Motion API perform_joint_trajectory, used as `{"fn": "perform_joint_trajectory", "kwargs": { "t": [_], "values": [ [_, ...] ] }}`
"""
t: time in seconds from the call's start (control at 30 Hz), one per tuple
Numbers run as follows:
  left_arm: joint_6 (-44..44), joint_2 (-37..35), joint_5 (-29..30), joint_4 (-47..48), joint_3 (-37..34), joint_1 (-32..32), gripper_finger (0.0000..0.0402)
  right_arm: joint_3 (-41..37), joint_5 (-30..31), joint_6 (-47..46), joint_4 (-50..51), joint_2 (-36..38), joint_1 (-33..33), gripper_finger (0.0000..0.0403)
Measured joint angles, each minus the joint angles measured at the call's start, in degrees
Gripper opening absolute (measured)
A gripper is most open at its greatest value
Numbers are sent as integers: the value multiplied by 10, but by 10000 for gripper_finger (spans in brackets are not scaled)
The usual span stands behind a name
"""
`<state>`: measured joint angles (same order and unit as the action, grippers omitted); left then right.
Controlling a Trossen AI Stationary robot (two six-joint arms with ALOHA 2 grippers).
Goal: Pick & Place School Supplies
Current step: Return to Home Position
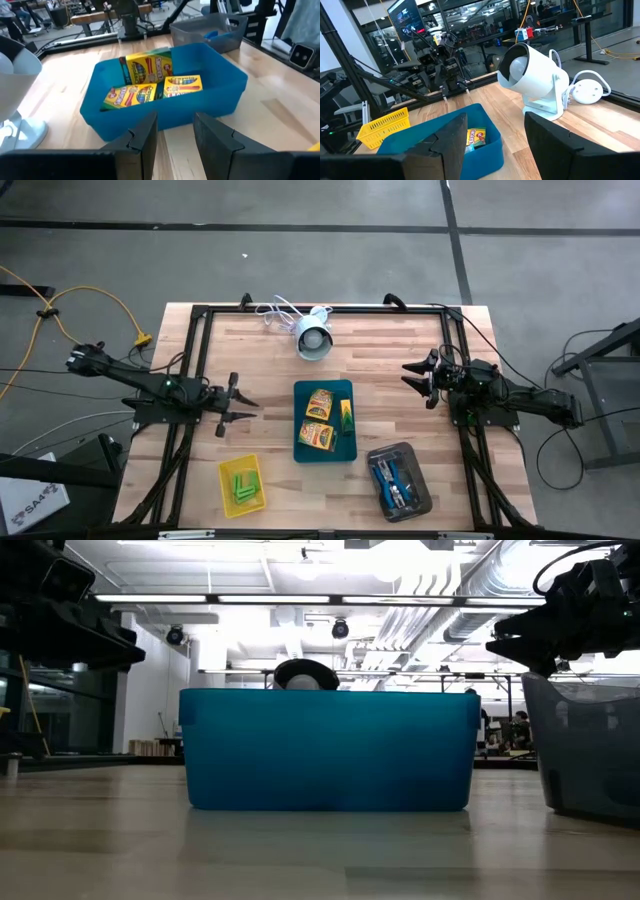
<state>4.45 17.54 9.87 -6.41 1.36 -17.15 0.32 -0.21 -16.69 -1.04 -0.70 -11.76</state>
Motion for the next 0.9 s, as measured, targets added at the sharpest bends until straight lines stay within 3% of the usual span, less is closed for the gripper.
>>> {"fn": "perform_joint_trajectory", "kwargs": {
  "t": [0.43,0.9],
  "values": [
    [48,-48,-21,58,-3,0,120,0,0,0,0,0,0,190],
    [169,-28,-26,61,-4,0,92,0,0,0,0,0,0,190]
  ]
}}
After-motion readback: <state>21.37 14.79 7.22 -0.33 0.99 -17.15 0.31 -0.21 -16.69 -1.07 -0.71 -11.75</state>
